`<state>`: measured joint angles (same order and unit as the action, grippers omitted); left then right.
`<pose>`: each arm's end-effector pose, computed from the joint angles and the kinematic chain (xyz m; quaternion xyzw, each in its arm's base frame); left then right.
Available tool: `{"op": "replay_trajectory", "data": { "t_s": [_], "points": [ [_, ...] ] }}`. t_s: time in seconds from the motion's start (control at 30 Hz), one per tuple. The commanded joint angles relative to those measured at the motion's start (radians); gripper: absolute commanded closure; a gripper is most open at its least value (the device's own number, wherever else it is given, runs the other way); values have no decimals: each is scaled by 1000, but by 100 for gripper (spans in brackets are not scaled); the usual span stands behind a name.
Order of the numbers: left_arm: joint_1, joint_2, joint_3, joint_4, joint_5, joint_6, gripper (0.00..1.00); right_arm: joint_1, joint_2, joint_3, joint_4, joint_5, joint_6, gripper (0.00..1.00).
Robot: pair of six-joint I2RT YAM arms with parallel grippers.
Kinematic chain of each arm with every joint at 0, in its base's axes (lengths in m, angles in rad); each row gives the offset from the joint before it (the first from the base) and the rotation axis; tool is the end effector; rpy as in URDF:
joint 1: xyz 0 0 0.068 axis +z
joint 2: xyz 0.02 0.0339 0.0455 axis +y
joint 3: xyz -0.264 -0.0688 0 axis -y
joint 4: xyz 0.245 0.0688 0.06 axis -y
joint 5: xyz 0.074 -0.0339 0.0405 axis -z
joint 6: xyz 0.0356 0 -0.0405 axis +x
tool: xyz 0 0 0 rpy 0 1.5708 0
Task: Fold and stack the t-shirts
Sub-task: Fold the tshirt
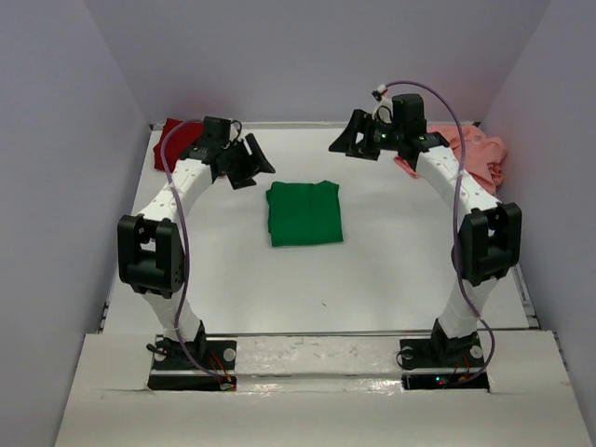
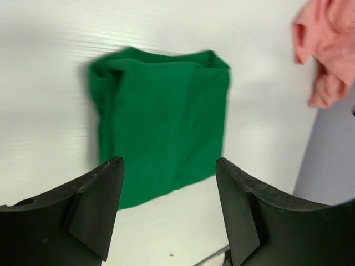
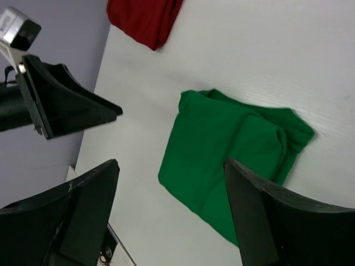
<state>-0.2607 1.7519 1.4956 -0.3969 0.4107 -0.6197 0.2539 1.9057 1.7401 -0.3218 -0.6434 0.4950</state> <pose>0.3871 -0.1180 0.3043 -0.0679 0.8798 -0.3501 0.3143 0.4291 0.1334 0.3336 -0.0641 0.8266 0.4311 0.3562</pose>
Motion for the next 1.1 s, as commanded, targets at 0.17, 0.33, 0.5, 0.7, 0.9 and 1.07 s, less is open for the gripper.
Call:
{"op": "replay_trajectory", "data": {
  "t_s": [0.17, 0.33, 0.5, 0.7, 0.9, 1.07],
  "points": [
    [51, 83, -98, -108, -131, 195, 23, -1, -267, -295, -194, 172, -142, 18],
    [51, 139, -100, -79, -138, 212, 23, -1, -379, -364, -235, 257, -174, 18],
    [51, 179, -89, -59, -144, 225, 23, -1, -428, -404, -255, 266, -179, 17],
    [51, 247, -75, -10, -84, 238, 23, -1, -467, -450, -261, 268, -161, 17],
    [49, 255, -75, 36, -38, 225, 23, -1, -479, -465, -270, 274, -161, 17],
    [51, 210, -93, 61, -50, 199, 23, -1, -471, -467, -272, 258, -156, 17]
  ]
}}
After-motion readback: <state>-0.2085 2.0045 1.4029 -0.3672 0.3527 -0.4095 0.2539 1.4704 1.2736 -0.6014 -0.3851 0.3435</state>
